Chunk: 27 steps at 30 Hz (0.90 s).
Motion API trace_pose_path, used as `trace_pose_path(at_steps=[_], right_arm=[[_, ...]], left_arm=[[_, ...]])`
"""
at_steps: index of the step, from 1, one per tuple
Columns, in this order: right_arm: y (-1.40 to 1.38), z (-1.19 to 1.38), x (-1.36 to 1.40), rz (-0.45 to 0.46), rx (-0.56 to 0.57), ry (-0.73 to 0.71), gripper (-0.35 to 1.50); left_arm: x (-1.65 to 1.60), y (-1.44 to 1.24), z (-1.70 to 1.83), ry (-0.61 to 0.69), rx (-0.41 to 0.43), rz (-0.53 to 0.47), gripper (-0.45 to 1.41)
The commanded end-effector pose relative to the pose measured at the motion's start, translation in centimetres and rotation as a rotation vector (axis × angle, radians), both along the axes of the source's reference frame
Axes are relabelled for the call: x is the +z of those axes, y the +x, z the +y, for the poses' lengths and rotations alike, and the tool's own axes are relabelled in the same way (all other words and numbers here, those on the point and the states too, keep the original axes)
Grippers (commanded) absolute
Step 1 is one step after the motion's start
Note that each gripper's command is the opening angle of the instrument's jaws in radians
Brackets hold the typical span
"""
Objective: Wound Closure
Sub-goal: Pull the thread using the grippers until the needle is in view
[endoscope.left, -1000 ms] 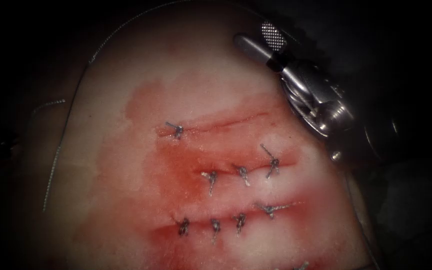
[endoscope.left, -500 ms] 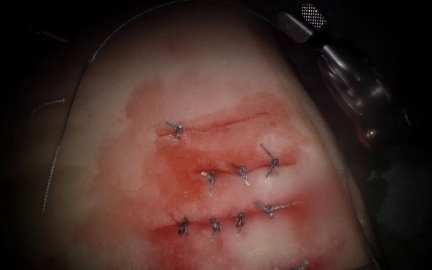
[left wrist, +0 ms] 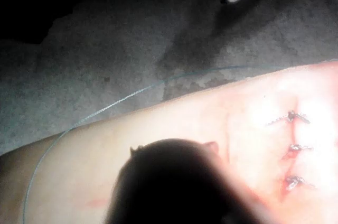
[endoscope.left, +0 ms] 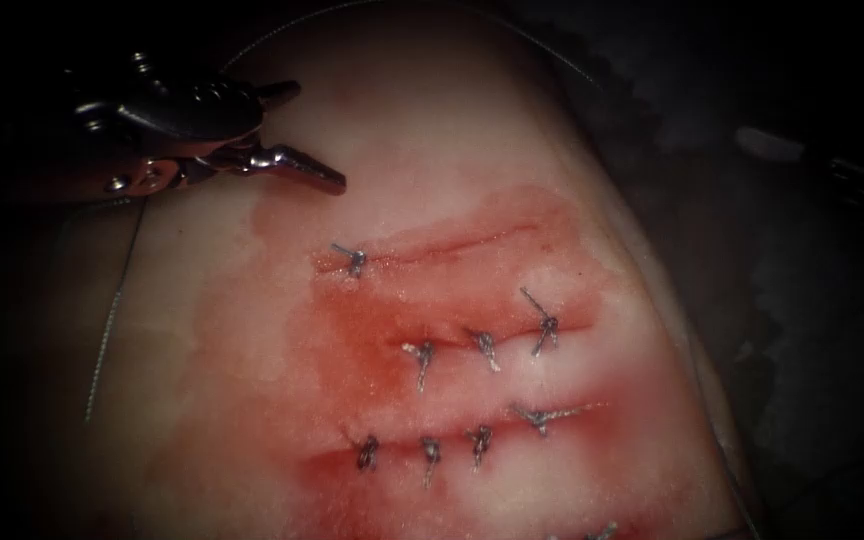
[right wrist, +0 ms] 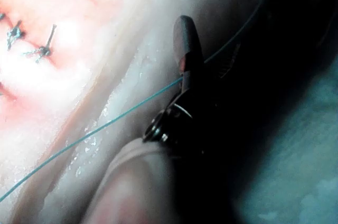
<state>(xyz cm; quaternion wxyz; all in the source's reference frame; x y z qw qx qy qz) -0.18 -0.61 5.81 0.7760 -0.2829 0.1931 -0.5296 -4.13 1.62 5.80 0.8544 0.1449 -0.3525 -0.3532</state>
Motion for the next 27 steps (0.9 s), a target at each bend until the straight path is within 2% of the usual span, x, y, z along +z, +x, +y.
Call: trace_pose_path(at_steps=[1, 2, 3, 4, 5, 7, 8, 11, 14, 16, 17, 18, 22, 27], right_arm=[[0.04, -0.07, -0.08, 0.023, 0.034, 0.088, 0.69], [0.00, -0.16, -0.17, 0.050, 0.046, 0.139, 0.81], [-0.03, -0.24, -0.24, 0.053, 0.041, 0.144, 0.83], [-0.05, -0.31, -0.30, 0.062, 0.033, 0.143, 0.69], [-0.07, -0.40, -0.37, 0.075, 0.034, 0.149, 0.64], [-0.10, -0.51, -0.47, 0.113, 0.035, 0.145, 0.86], [-0.11, -0.57, -0.53, 0.133, 0.013, 0.157, 0.91], [-0.18, -0.77, -0.67, 0.190, -0.090, 0.206, 0.94], [-0.23, -1.01, -0.79, 0.164, -0.175, 0.254, 0.94], [-0.25, -1.22, -0.85, 0.158, -0.253, 0.291, 0.86], [-0.28, -1.41, -0.92, 0.177, -0.356, 0.247, 0.69], [-0.26, -1.49, -1.00, 0.198, -0.431, 0.207, 0.68], [-0.03, -1.53, -1.26, 0.224, -0.498, 0.200, 0.71], [0.16, -1.53, -1.29, 0.234, -0.481, 0.217, 0.81]], left_arm=[[0.03, -0.06, 0.08, 0.036, -0.016, -0.015, 0.84], [0.02, -0.06, 0.09, 0.070, -0.026, -0.032, 0.84], [0.00, -0.06, 0.09, 0.087, -0.031, -0.045, 0.84], [-0.02, -0.06, 0.10, 0.097, -0.032, -0.059, 0.84], [-0.04, -0.07, 0.10, 0.115, -0.043, -0.075, 0.83], [-0.07, -0.07, 0.11, 0.155, -0.068, -0.110, 0.81], [-0.08, -0.08, 0.12, 0.159, -0.070, -0.128, 0.81], [-0.08, -0.09, 0.11, 0.189, -0.066, -0.165, 0.81], [-0.05, -0.11, 0.09, 0.196, -0.064, -0.167, 0.83], [-0.03, -0.12, 0.06, 0.210, -0.066, -0.171, 0.83], [-0.02, -0.13, 0.05, 0.212, -0.061, -0.173, 0.84], [0.00, -0.15, 0.03, 0.215, -0.055, -0.177, 0.84], [0.04, -0.17, -0.01, 0.224, -0.055, -0.180, 0.86], [0.06, -0.18, -0.03, 0.231, -0.055, -0.182, 0.86]])
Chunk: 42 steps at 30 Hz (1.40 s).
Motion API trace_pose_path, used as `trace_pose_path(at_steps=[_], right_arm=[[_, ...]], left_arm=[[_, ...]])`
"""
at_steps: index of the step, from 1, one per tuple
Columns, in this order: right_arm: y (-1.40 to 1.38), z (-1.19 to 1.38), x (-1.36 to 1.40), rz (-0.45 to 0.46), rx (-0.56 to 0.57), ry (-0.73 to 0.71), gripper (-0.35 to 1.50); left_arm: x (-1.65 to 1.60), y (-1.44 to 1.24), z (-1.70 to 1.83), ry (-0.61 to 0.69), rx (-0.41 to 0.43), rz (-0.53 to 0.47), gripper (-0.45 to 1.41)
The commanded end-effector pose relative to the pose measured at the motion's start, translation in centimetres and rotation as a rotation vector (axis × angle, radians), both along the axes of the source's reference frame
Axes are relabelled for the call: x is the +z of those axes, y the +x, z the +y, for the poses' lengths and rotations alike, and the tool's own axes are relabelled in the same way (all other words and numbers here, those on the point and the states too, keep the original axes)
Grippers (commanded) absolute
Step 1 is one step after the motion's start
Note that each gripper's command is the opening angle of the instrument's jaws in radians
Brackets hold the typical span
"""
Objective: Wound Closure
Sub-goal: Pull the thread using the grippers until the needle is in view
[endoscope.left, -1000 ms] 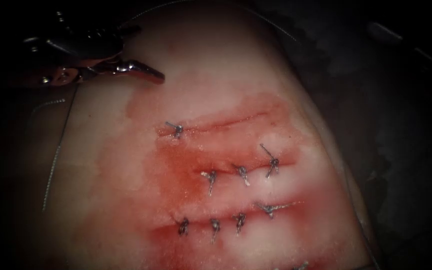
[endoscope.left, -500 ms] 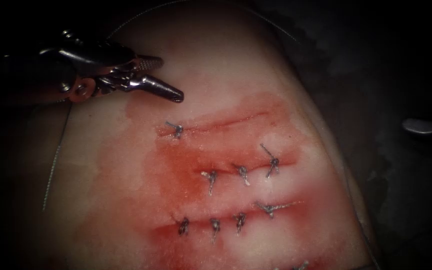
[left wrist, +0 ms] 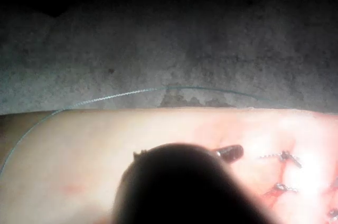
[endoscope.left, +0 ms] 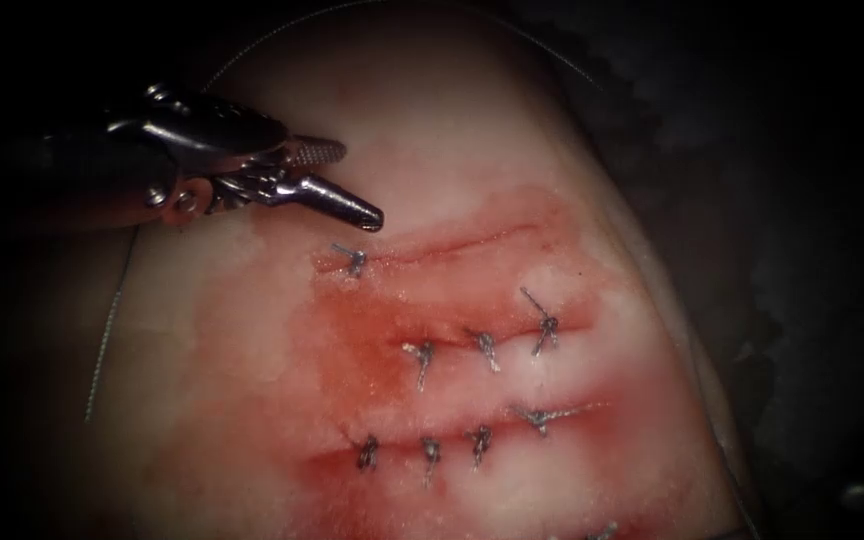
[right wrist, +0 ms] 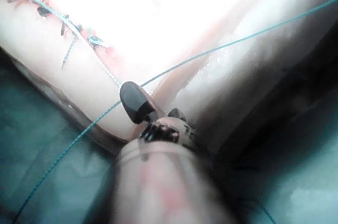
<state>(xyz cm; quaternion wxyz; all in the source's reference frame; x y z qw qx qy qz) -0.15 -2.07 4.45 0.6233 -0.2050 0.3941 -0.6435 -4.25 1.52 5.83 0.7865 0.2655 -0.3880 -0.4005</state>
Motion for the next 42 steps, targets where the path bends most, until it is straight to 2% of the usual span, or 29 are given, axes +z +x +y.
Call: trace_pose_path(at_steps=[1, 4, 8, 10, 16, 22, 27, 35, 38, 42], right_arm=[[0.18, -0.07, 0.10, -0.007, 0.037, 0.052, 0.83], [0.34, -0.13, 0.24, -0.041, 0.111, 0.170, 0.83], [0.51, -0.09, 0.38, -0.053, 0.113, 0.243, 0.86], [0.53, -0.08, 0.41, -0.076, 0.104, 0.243, 0.93], [0.54, -0.06, 0.45, -0.189, 0.064, 0.256, 0.94], [0.65, -0.06, 0.49, -0.192, 0.057, 0.267, 0.88], [0.69, -0.04, 0.51, -0.199, 0.053, 0.269, 0.89], [0.62, -0.04, 0.57, -0.305, 0.012, 0.274, 0.86], [0.63, -0.05, 0.59, -0.311, 0.011, 0.273, 0.86], [0.64, -0.05, 0.61, -0.311, 0.012, 0.272, 0.76]], left_arm=[[0.03, -0.06, 0.08, 0.001, -0.003, -0.001, 0.86], [0.04, -0.06, 0.07, 0.000, 0.002, -0.004, 0.86], [0.06, -0.06, 0.05, 0.005, -0.001, -0.004, 0.86], [0.07, -0.06, 0.05, 0.004, 0.000, -0.005, 0.88], [0.08, -0.07, 0.04, 0.004, 0.004, -0.007, 0.88], [0.09, -0.07, 0.03, 0.012, 0.003, -0.008, 0.88], [0.10, -0.08, 0.02, 0.021, 0.004, -0.011, 0.89], [0.10, -0.09, 0.01, 0.018, 0.007, -0.012, 0.89], [0.10, -0.10, 0.00, 0.018, 0.009, -0.013, 0.89], [0.10, -0.11, -0.01, 0.022, 0.008, -0.014, 0.89]])
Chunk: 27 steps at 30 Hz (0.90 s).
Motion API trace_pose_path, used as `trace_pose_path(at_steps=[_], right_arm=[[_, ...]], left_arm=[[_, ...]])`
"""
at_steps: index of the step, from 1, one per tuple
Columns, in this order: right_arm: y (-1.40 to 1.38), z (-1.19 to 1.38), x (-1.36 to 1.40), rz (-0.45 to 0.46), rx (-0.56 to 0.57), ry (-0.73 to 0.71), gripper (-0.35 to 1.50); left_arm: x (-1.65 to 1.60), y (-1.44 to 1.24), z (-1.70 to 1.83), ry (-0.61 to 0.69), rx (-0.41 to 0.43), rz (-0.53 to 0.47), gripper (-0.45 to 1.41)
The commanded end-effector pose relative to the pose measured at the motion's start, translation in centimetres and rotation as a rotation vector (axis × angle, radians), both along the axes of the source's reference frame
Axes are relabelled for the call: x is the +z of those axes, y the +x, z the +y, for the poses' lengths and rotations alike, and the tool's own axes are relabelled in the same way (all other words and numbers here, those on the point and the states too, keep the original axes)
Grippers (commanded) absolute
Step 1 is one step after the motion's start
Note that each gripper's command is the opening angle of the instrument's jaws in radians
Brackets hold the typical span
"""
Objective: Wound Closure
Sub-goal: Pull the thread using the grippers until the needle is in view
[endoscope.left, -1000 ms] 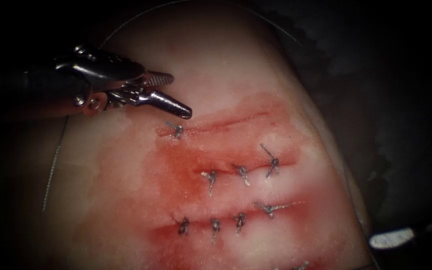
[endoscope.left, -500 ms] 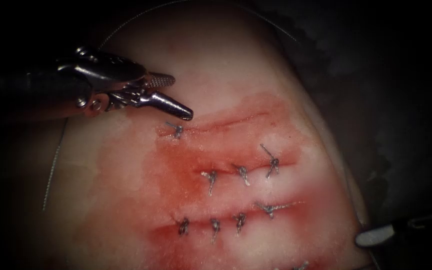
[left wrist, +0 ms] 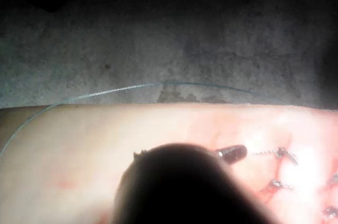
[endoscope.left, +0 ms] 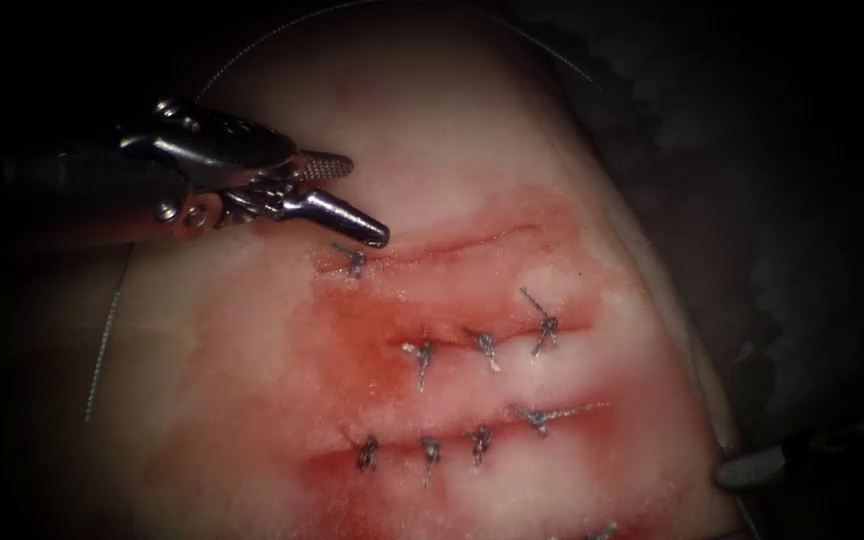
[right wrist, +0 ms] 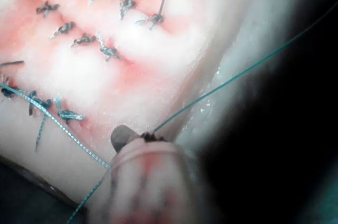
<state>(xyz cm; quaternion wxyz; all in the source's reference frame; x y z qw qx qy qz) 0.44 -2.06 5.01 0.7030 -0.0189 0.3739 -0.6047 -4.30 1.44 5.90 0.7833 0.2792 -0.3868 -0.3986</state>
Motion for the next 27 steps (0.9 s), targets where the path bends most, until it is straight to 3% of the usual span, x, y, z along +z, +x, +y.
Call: trace_pose_path(at_steps=[1, 3, 4, 9, 16, 20, 22, 23, 24, 25, 26, 27], right_arm=[[0.07, -0.05, 0.05, 0.003, 0.000, 0.001, 0.73], [0.08, -0.05, 0.05, 0.004, 0.000, 0.003, 0.76], [0.11, -0.04, 0.06, -0.005, -0.003, 0.004, 0.89], [0.02, -0.08, 0.13, -0.018, -0.021, -0.001, 0.94], [-0.01, -0.17, 0.23, -0.049, -0.047, -0.009, 0.89], [0.02, -0.18, 0.26, -0.050, -0.046, -0.011, 0.76], [0.04, -0.19, 0.26, -0.046, -0.050, -0.002, 0.57], [0.04, -0.19, 0.27, -0.045, -0.052, 0.000, 0.36], [0.04, -0.19, 0.27, -0.045, -0.052, 0.000, -0.03], [0.03, -0.19, 0.27, -0.045, -0.052, 0.000, -0.23], [0.02, -0.19, 0.27, -0.047, -0.054, 0.000, -0.35], [0.01, -0.18, 0.26, -0.050, -0.051, 0.005, -0.35]], left_arm=[[0.03, -0.07, 0.07, 0.000, -0.003, -0.002, 0.89], [0.03, -0.07, 0.07, 0.000, -0.001, -0.003, 0.89], [0.03, -0.07, 0.07, 0.005, 0.000, -0.004, 0.89], [0.03, -0.09, 0.06, 0.012, -0.001, -0.005, 0.89], [0.04, -0.10, 0.05, 0.009, 0.001, -0.006, 0.91], [0.04, -0.10, 0.04, 0.009, 0.003, -0.007, 0.93], [0.04, -0.10, 0.04, 0.009, 0.004, -0.007, 0.93], [0.04, -0.10, 0.04, 0.009, 0.004, -0.007, 0.93], [0.04, -0.10, 0.05, 0.008, 0.002, -0.006, 0.93], [0.04, -0.10, 0.05, 0.008, 0.002, -0.006, 0.93], [0.04, -0.10, 0.05, 0.008, 0.002, -0.006, 0.93], [0.04, -0.10, 0.04, 0.007, 0.003, -0.006, 0.93]])
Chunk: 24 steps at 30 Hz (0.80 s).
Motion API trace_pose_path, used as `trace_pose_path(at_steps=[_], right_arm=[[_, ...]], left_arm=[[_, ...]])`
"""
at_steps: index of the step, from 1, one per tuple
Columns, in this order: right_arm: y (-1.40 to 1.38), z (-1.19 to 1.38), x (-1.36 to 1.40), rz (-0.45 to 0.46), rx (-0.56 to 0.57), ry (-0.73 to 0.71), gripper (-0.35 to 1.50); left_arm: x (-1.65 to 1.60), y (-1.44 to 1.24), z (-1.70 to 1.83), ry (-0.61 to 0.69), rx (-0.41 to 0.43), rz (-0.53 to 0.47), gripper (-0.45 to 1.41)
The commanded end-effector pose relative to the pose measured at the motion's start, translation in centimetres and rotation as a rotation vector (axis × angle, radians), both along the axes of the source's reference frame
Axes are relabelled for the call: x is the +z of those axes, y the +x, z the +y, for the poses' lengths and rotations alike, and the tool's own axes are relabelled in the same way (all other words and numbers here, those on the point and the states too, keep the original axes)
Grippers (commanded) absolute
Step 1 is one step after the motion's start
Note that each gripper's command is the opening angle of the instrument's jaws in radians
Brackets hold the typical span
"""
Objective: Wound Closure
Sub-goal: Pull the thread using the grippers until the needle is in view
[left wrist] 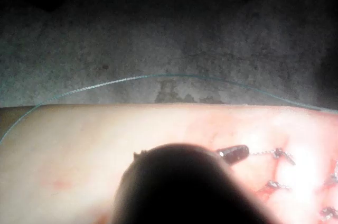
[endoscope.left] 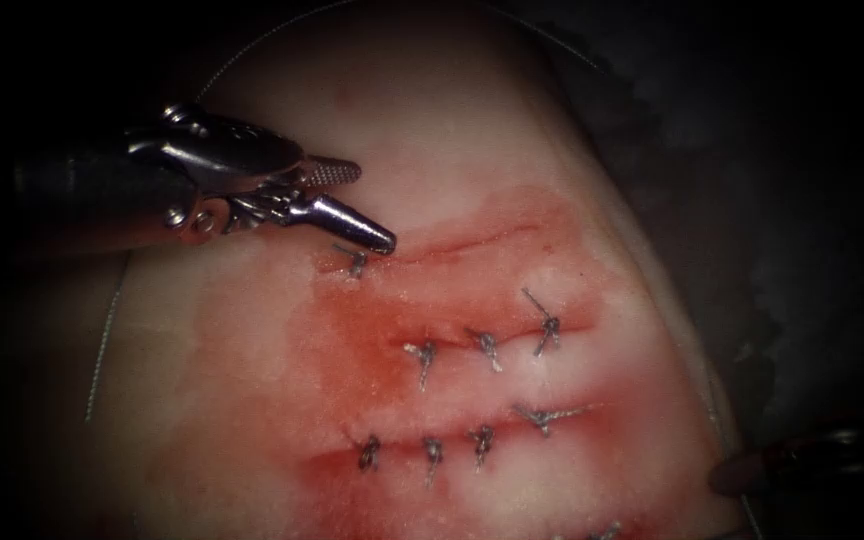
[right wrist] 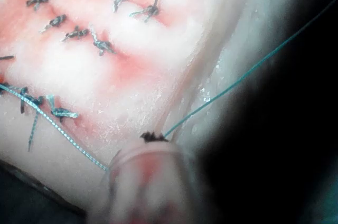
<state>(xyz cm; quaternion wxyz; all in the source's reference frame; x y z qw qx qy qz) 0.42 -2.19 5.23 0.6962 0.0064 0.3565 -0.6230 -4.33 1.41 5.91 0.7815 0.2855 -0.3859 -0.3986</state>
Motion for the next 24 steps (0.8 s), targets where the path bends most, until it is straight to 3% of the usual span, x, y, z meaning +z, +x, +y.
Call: trace_pose_path(at_steps=[1, 11, 19, 22, 23, 24], right_arm=[[0.02, -0.03, 0.03, 0.004, 0.002, 0.005, -0.35], [-0.32, 0.47, -0.30, -0.004, 0.044, -0.098, -0.35], [-0.24, 0.74, -0.40, 0.048, 0.100, -0.162, -0.35], [-0.21, 0.70, -0.38, 0.052, 0.093, -0.172, 0.07], [-0.19, 0.68, -0.37, 0.056, 0.085, -0.180, 0.42], [-0.18, 0.66, -0.36, 0.056, 0.086, -0.182, 0.47]], left_arm=[[0.03, -0.06, 0.07, -0.004, -0.001, -0.001, 0.93], [0.06, -0.08, 0.05, 0.003, -0.005, 0.000, 0.93], [0.09, -0.10, 0.02, 0.004, -0.004, -0.001, 0.93], [0.09, -0.10, 0.02, 0.004, -0.003, -0.002, 0.93], [0.09, -0.10, 0.02, 0.004, -0.003, -0.002, 0.93], [0.09, -0.10, 0.02, 0.004, -0.003, -0.002, 0.93]])
